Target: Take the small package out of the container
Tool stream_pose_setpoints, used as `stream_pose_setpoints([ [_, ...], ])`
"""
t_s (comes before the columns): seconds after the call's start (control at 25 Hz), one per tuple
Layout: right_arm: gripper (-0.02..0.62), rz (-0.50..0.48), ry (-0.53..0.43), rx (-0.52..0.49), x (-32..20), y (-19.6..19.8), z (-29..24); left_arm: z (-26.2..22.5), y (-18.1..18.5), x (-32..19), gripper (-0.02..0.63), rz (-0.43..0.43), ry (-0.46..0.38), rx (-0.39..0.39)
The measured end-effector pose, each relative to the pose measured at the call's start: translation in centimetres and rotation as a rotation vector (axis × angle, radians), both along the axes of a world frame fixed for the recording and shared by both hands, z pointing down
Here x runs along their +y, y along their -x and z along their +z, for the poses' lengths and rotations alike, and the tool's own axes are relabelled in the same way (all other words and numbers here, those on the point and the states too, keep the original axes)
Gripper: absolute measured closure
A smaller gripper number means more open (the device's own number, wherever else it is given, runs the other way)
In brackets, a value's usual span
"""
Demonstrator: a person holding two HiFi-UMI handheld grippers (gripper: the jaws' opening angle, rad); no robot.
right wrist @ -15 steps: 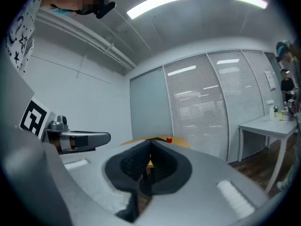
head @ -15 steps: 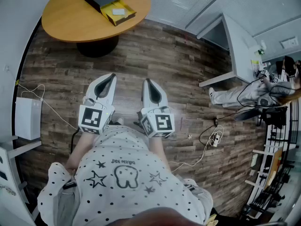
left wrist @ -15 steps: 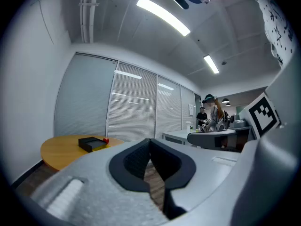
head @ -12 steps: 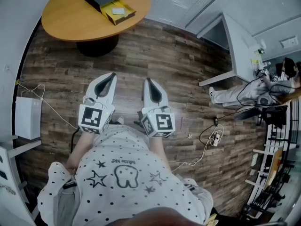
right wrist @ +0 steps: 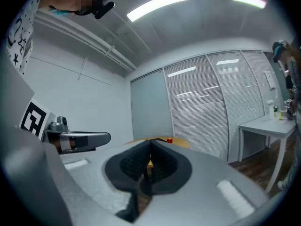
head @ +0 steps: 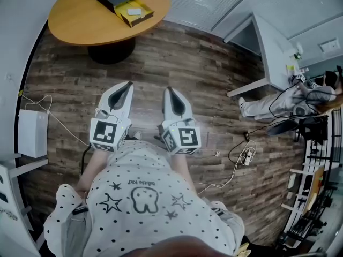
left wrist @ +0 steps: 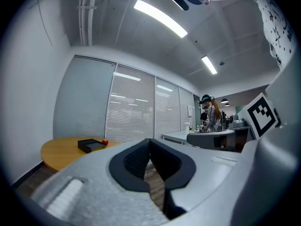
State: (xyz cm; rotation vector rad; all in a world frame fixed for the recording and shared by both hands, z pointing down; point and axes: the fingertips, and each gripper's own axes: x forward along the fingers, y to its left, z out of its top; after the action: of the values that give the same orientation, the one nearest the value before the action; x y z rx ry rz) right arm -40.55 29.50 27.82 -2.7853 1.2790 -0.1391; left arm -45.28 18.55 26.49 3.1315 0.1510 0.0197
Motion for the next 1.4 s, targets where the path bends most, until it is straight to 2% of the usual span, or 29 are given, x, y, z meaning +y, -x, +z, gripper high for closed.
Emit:
stream_pose_setpoints([
  [0.24,0.591,-0.004,-0.005,-0.009,0.5,0.8,-0.1,-0.4,1.2,0.5,0.603,-0.006,0.001,-0.01],
  [0.48,0.591,0.004,-0.078,0.009,1.1,-0.5,-1.3,-0.6,1.1,0.6,0.603,-0.027,0.033,0.003],
  [0.68,0.591,0.007,-0.034,-0.019,0.8,0.2,-0.1,0.4,1.3,1.4,0.603,0.012,-0.005,-0.041],
  [0.92,0.591,0.034,-0.023,-0.064,-0.1,-2.4,1.4,1.6,-1.4,0.5,0.603,0.036,0.008,-0.06],
  [1.16,0.591,0.041,-0.005,-0.085,-2.6,-6.5,2.0,2.0,-6.3,-2.2,0.603,0.062,0.022,-0.059],
  [1.4,0.591,0.044,0.0,-0.066,-6.1,-11.0,0.2,0.3,-11.5,-5.6,0.603,0.11,-0.031,-0.037],
])
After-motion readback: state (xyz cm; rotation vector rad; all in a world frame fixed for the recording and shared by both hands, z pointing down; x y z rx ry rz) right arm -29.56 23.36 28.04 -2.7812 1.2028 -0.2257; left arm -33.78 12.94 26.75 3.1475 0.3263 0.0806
